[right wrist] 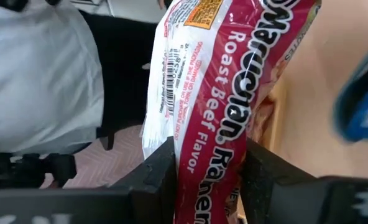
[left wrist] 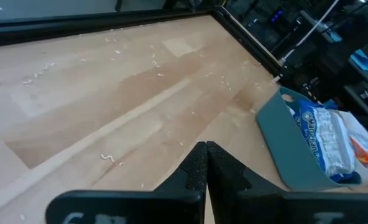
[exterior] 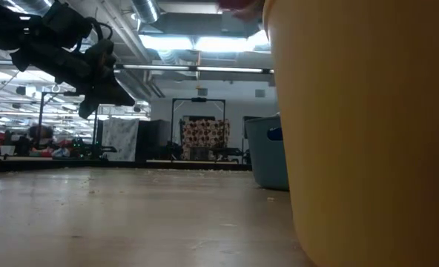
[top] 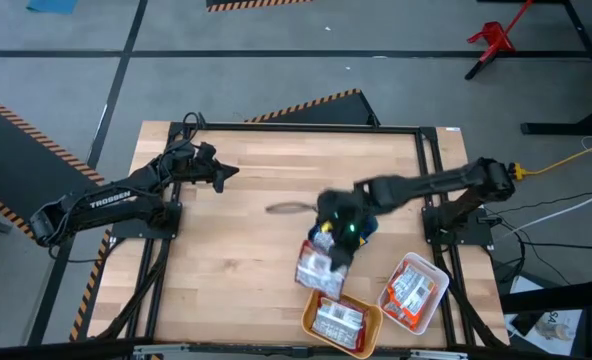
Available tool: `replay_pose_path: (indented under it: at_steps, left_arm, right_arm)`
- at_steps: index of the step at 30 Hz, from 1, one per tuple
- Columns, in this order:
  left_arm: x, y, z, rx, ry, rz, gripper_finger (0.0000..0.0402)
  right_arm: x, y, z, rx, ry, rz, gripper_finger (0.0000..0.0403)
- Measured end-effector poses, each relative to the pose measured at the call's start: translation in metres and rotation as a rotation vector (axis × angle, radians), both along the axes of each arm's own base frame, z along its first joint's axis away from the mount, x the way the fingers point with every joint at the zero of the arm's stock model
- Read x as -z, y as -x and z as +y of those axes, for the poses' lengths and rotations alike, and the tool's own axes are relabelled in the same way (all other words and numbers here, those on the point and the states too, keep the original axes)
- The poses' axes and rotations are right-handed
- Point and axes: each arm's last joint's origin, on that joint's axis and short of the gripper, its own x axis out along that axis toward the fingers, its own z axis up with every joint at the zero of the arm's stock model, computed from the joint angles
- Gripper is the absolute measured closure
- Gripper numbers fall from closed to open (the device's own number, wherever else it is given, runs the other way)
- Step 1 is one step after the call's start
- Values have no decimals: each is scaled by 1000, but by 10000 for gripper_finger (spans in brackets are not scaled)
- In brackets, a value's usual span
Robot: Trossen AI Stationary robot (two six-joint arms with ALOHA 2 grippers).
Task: Sort Maruchan noodles
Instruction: Put the red noodle pack into the yellow bin
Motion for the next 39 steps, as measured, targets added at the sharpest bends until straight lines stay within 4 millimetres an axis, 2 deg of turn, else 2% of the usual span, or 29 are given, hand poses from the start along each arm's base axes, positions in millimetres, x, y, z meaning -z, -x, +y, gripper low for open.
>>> replay_pose_path:
  at_steps: [8, 14, 23, 30, 39]
  left_arm:
    - [0, 0, 0, -8, -7, 4, 401]
    - [0, 0, 1, -22, -15, 9, 401]
    - [0, 1, 2, -63, -31, 21, 401]
    - [0, 1, 2, -64, -31, 21, 401]
    - [0, 1, 2, -68, -23, 17, 401]
  right_arm:
    - [1, 14, 58, 30, 58, 95, 284]
    - [2, 26, 87, 9, 64, 135, 283]
    - [4, 30, 98, 23, 79, 138, 282]
    - [25, 30, 110, 0, -40, 131, 281]
    - [49, 33, 112, 9, -39, 119, 281]
